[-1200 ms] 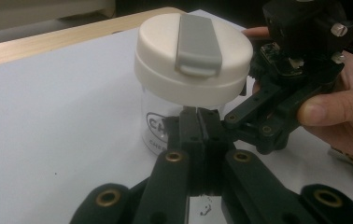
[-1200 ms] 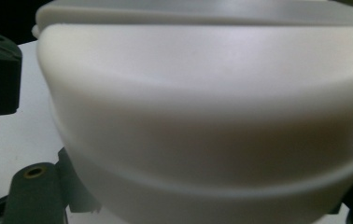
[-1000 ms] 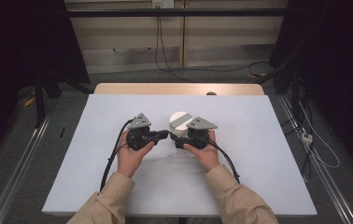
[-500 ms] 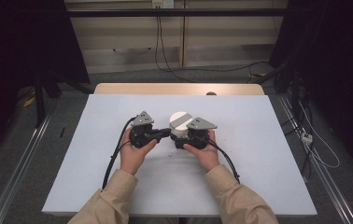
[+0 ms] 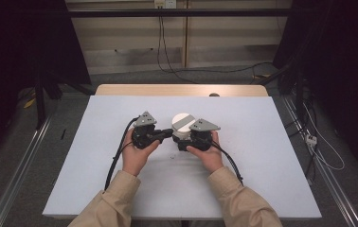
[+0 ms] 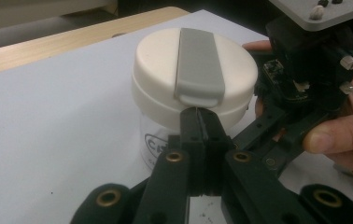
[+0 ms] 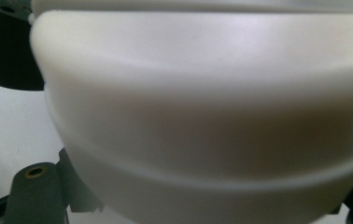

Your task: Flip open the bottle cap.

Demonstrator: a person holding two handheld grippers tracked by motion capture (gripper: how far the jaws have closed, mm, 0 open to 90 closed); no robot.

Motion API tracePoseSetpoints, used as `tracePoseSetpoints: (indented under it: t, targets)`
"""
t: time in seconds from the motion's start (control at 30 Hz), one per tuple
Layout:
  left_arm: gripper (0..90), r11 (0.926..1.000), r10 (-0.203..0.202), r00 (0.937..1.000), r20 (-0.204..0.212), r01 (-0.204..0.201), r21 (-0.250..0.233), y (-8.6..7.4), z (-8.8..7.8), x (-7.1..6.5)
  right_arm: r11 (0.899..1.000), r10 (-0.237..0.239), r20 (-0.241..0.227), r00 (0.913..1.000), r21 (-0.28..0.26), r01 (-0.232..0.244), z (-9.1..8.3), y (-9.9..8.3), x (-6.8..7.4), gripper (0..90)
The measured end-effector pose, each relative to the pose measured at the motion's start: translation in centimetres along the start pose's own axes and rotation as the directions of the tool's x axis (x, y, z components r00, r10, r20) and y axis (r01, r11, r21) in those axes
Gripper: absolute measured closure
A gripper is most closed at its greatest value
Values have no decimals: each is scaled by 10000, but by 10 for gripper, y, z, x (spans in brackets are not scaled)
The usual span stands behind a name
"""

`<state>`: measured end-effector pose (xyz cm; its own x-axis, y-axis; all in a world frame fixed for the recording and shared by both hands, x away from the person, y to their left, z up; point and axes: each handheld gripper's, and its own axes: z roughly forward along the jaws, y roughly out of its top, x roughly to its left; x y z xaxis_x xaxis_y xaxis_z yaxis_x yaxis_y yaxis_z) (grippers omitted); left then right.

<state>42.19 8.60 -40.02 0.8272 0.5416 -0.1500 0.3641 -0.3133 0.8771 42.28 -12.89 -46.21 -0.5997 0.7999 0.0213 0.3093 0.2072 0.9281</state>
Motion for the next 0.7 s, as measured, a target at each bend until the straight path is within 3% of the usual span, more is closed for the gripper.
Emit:
tracePoseSetpoints:
  t: [0.7]
  targets:
    - [900,9999,130,9999,-79,-131,-104,15,-2,-4,10000,14,3,10000,16,-14,0,0,0,186]
